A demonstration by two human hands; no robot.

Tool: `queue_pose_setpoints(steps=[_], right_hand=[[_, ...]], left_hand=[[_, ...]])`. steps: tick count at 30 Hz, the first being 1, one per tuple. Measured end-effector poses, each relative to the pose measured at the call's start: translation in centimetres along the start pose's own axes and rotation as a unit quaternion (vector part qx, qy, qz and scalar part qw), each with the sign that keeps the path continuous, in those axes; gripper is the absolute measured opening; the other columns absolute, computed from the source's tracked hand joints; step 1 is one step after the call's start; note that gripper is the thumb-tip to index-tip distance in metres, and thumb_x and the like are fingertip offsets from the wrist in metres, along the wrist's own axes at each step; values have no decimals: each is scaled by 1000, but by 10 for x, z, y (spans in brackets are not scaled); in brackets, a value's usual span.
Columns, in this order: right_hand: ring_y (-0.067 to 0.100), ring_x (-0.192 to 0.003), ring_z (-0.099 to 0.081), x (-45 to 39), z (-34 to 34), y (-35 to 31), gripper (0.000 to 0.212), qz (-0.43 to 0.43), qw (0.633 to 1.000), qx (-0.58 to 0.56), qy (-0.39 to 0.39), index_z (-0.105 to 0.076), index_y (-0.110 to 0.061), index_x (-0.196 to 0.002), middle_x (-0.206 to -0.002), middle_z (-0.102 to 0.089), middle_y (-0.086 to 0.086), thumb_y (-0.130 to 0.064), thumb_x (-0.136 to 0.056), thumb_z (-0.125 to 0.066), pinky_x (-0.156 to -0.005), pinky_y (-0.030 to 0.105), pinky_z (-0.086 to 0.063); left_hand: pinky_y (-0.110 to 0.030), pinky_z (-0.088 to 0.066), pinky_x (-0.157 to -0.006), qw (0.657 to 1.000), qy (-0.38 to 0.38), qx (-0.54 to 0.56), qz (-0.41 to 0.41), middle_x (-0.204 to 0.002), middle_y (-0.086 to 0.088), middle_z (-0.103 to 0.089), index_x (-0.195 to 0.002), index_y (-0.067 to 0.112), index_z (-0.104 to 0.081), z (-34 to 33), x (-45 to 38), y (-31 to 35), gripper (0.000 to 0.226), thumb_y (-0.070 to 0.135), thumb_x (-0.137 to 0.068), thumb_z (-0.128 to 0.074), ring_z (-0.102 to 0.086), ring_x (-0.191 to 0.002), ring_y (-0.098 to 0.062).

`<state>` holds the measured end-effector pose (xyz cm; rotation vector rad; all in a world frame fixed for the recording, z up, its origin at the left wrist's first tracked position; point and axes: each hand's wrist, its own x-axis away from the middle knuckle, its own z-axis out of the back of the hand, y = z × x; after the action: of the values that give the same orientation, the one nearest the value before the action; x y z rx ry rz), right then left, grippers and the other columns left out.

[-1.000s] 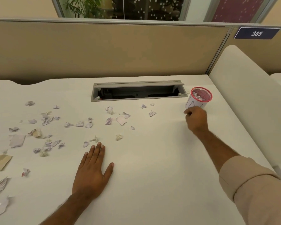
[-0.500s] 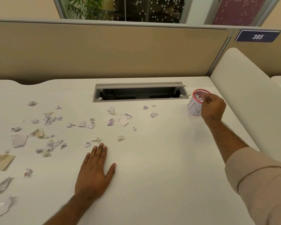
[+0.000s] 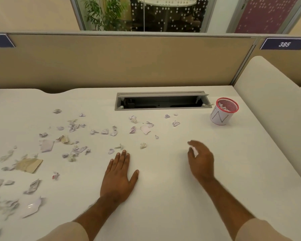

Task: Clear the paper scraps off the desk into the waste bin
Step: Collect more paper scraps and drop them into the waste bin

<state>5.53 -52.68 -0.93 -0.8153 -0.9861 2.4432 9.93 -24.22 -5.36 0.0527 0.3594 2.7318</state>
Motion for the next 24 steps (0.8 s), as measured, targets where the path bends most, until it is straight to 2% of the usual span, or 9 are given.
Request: queue_pose_setpoints(steps=[3, 6, 10, 14, 17, 21, 24], right_hand=[[24, -111, -62, 49, -18, -12, 29, 10, 996, 17, -92, -70, -7, -109, -117, -67, 7, 1, -81, -66, -102, 32, -43], [18, -127, -51, 80, -28, -22, 37, 29, 983, 49, -174, -64, -14, -123, -132, -59, 2, -12, -86, -64, -110, 31, -36], [17, -138, -38, 99, -38, -34, 40, 46, 969, 94, -225, -59, -18, -130, -141, -51, -1, -23, -90, -60, -115, 31, -27], [20, -128, -46, 102, -50, -61, 34, 61, 963, 120, -235, -63, -17, -123, -132, -57, 0, -23, -89, -59, -108, 31, -33], [18, -123, -47, 107, -65, -84, 34, 78, 957, 113, -257, -63, -19, -122, -127, -57, -2, -24, -89, -57, -104, 29, -35], [15, -115, -47, 119, -84, -110, 31, 87, 954, 87, -274, -64, -22, -119, -118, -57, -7, -26, -89, -56, -98, 27, -37], [14, -107, -48, 126, -97, -127, 27, 99, 951, 77, -284, -65, -23, -115, -109, -57, -9, -27, -89, -57, -94, 26, -38]], left_hand=[[-27, 9, -120, 1000, -22, 0, 1, -162, 9, 11, -156, 21, 2, 2, -1, -1, 76, 63, -95, -16, 16, -147, -7], [-25, 9, -118, 999, -42, 29, -7, -162, 11, 9, -156, 24, -3, 9, -1, -5, 75, 62, -96, -26, 13, -148, -6], [-27, -3, -119, 998, -40, 45, -15, -163, 14, -2, -155, 29, -13, 25, 13, -22, 71, 63, -94, -30, 4, -149, -6], [-30, -10, -117, 1000, 4, 16, -17, -162, 12, -12, -151, 29, -28, 40, 42, -47, 66, 62, -94, -33, -4, -150, -11], [-34, -15, -118, 999, 29, -9, 11, -160, 7, -24, -146, 25, -40, 50, 66, -74, 62, 59, -94, -37, -15, -149, -17], [-41, -24, -116, 995, 43, -39, 79, -153, 0, -39, -138, 20, -50, 64, 100, -111, 67, 61, -93, -25, -30, -144, -24], [-46, -33, -109, 990, 52, -41, 123, -143, -3, -48, -131, 17, -57, 71, 120, -136, 73, 63, -94, -14, -42, -133, -29]])
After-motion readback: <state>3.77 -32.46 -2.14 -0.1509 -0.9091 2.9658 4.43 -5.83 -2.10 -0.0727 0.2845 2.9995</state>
